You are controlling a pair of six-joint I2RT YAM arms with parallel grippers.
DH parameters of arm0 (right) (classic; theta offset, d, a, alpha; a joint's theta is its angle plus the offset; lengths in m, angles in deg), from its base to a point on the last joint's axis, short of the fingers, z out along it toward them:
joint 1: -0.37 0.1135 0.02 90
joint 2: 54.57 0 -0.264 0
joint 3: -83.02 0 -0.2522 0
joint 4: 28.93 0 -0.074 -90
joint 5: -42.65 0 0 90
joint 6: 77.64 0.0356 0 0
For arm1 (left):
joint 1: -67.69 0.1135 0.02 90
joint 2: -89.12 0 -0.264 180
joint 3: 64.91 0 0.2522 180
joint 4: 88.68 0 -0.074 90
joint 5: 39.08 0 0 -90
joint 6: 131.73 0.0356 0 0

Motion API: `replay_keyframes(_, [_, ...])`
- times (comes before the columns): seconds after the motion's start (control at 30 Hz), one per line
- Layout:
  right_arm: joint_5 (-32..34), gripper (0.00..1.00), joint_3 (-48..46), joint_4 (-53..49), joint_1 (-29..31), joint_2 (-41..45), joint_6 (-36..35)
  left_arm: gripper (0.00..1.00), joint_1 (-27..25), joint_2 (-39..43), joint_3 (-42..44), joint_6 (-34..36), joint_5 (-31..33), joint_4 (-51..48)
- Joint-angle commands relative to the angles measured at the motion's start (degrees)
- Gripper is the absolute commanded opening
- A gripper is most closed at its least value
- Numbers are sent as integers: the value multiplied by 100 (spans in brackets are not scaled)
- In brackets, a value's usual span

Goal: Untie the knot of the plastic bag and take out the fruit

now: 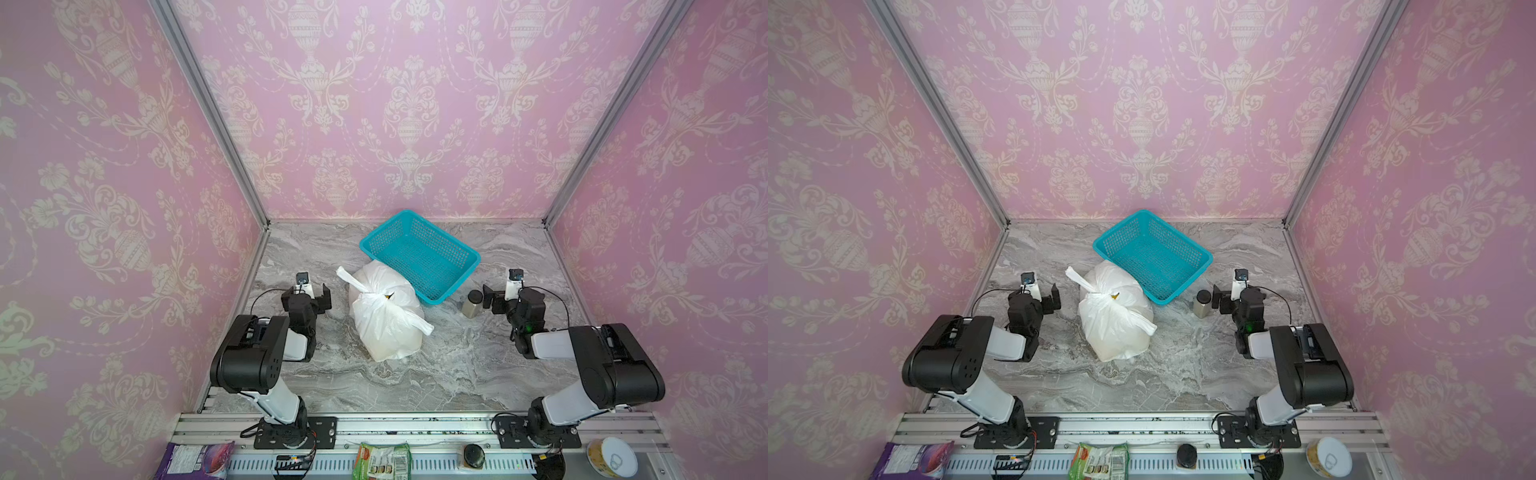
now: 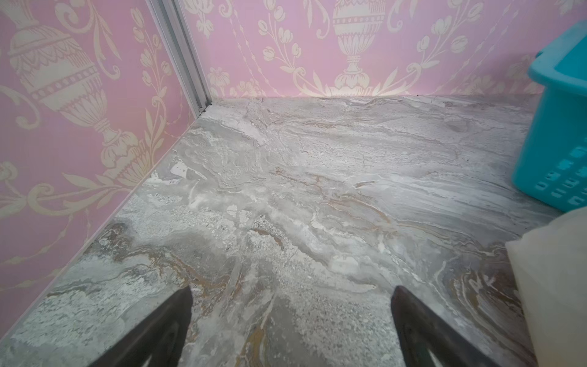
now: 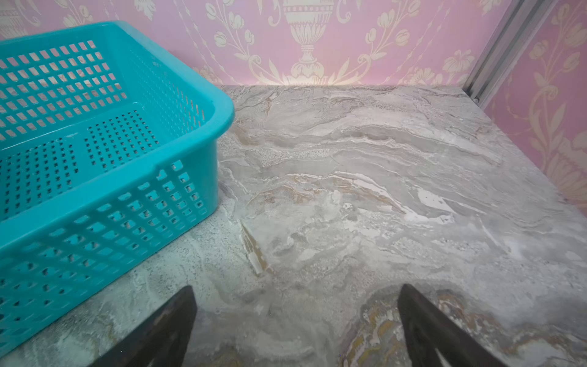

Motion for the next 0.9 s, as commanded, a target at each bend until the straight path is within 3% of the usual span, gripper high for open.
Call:
replay_keyframes(0.0, [-73, 100, 103, -43, -30, 20, -32, 99, 33, 13, -2, 133, -116, -15])
replay_keyframes(0.4, [-16, 100, 37, 69, -8, 29, -42, 99, 25, 12, 40, 155, -169, 36])
replay_keyframes(0.67, [722, 100, -606, 1013, 12, 377, 187, 99, 9, -33, 472, 386, -789, 901])
replay_keyframes(0.77, [939, 100, -794, 987, 14, 733, 238, 99, -18, 56, 806, 325, -525, 1571])
replay_keyframes(0.87, [1241, 100, -925, 1023, 18, 943, 363, 99, -74, 478, 970, 306, -272, 1471])
